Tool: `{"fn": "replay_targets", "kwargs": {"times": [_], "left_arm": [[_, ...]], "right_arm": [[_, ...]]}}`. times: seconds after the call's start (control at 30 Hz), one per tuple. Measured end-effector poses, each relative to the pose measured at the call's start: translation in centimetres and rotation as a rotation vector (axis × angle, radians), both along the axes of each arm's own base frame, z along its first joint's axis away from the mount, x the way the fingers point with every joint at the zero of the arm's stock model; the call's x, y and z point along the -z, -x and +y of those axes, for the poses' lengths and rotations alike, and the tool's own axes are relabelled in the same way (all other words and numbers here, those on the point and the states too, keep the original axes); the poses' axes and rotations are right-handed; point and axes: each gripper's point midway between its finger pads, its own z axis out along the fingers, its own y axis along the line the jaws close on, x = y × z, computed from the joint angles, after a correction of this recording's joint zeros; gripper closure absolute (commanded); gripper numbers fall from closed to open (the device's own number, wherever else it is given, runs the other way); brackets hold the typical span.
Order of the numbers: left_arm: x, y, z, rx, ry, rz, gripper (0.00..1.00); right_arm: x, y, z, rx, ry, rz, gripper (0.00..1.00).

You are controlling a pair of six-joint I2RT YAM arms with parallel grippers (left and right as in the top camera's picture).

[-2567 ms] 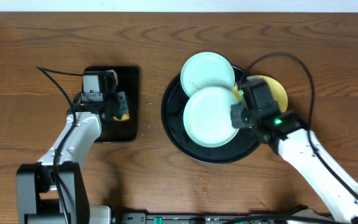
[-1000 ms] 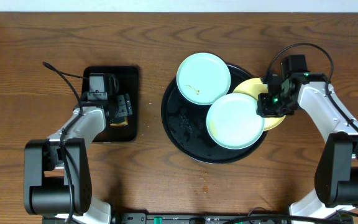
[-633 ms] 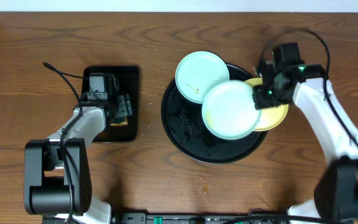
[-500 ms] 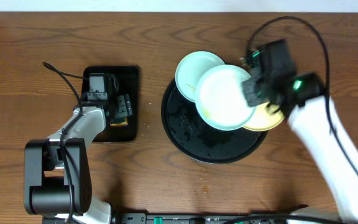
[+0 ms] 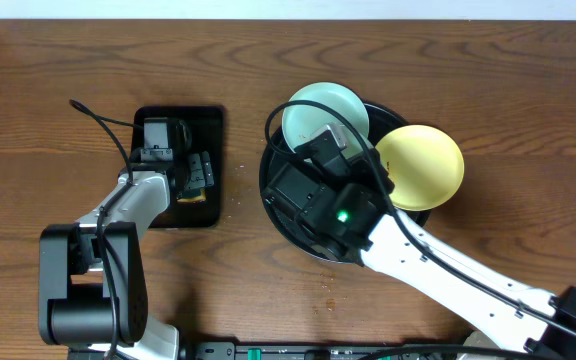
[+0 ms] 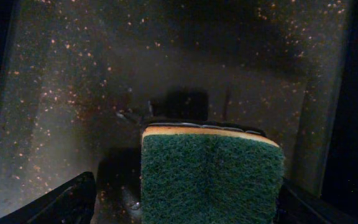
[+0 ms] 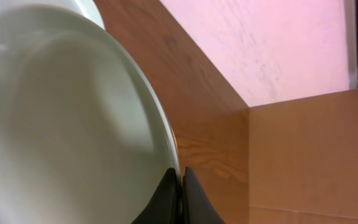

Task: Clean dirty plates on tray and stack at the side
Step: 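Lift the pale-blue plate off the round tray with right gripper, then place the pale-blue plate on the table right of the tray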

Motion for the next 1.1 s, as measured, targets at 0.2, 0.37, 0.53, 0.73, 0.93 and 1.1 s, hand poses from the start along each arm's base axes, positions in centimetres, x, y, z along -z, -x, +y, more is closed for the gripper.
{"fn": "replay_targets", "kwargs": {"times": [0.2,0.37,0.53,0.73,0.93,1.1], "left_arm": [[0.0,0.0,0.0,0.000,0.000,0.001,0.13],[0.0,0.0,0.0,0.000,0.000,0.000,0.14],[0.0,0.0,0.0,0.000,0.000,0.000,0.13],[0.0,0.0,0.0,0.000,0.000,0.000,0.13],[0.0,0.0,0.0,0.000,0.000,0.000,0.13],[0.0,0.0,0.0,0.000,0.000,0.000,0.13]], "right_arm": [[4.4,-3.9,-4.3,0.143,-0.336,0.228,0.99],[4.3,-8.2,-14.6,0.349,-0.682,0.246,0.99],[3.9,-8.9,-27.0,0.548,-0.940,0.128,0.99],[7.6,-8.0,-37.4,0.704,-1.059,0.068,0.99],[15.4,-7.9,-40.7,0.782,-1.098,0.165,0.99],[18.5,-9.2,-41.3,0.759,-1.103,0.179,0.64]]}}
